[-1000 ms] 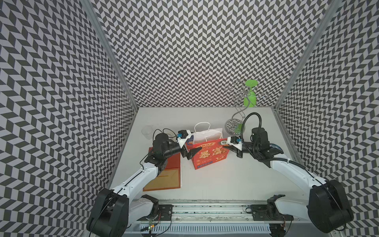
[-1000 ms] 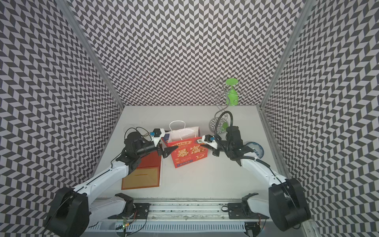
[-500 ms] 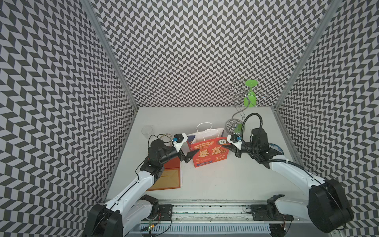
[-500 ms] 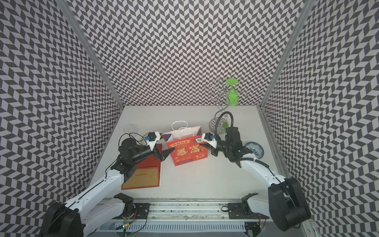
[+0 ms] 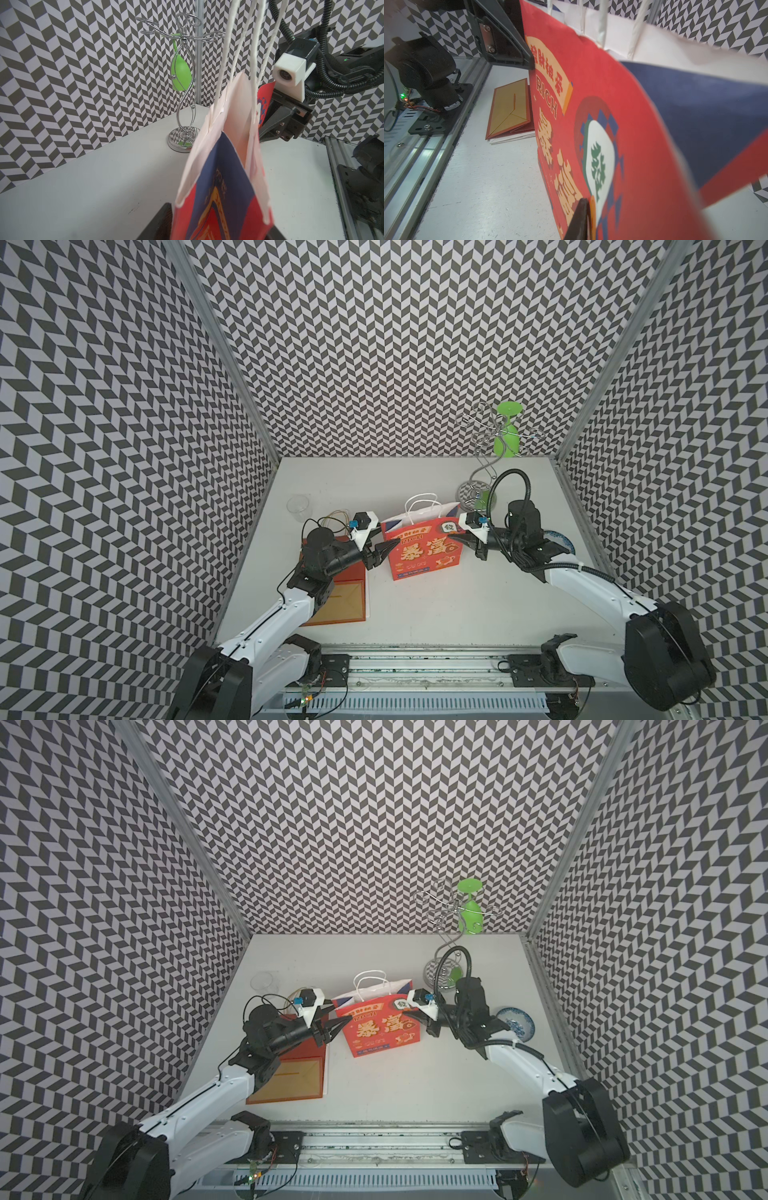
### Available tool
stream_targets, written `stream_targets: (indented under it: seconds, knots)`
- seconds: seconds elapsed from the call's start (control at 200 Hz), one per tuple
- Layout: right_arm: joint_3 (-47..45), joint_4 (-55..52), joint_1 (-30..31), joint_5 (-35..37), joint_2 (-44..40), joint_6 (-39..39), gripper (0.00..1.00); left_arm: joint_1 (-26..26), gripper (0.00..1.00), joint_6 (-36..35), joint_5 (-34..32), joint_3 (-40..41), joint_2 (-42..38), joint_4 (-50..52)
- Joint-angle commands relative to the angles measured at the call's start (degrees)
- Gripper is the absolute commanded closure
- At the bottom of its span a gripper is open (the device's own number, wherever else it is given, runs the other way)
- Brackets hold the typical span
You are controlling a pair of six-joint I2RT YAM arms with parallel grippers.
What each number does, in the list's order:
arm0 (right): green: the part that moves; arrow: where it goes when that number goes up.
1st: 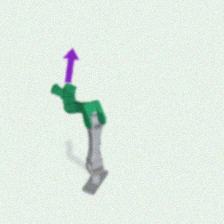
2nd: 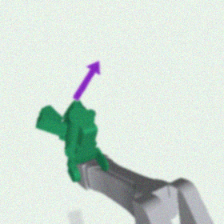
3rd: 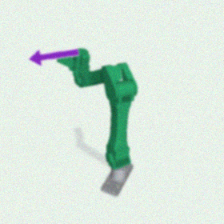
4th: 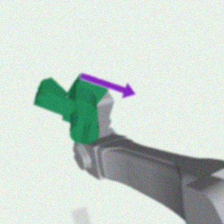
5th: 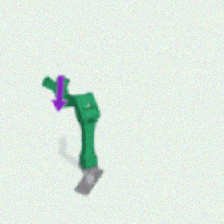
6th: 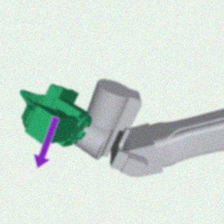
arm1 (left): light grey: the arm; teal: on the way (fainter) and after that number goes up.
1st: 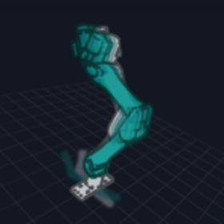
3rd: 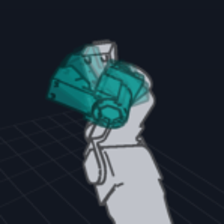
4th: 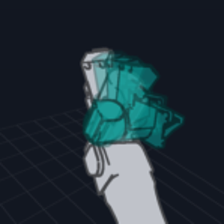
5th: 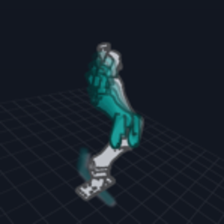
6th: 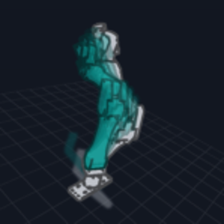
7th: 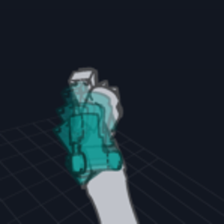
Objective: Put away the paper bag
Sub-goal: Press the paper bag.
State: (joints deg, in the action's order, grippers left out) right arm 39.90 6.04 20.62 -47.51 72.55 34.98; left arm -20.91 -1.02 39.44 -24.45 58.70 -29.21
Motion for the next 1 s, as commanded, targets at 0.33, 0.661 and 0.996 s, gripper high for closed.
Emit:
stream_targets:
  seconds: [0.33,0.661,0.996]
  knots:
    - [0.5,2.2,0.7,-0.6,1.0,-0.7,0.82,-1.2,0.72,-1.4,4.3,-2.5,-0.3,-2.7]
    - [-3.2,5.9,0.7,3.2,-7.8,-7.1,0.55,-0.6,0.98,-5.7,10.4,-6.5,0.8,2.0]
    - [-11.9,6.3,0.7,5.2,-27.0,-14.0,0.48,2.3,1.0,-2.0,24.5,-11.7,-0.7,2.3]
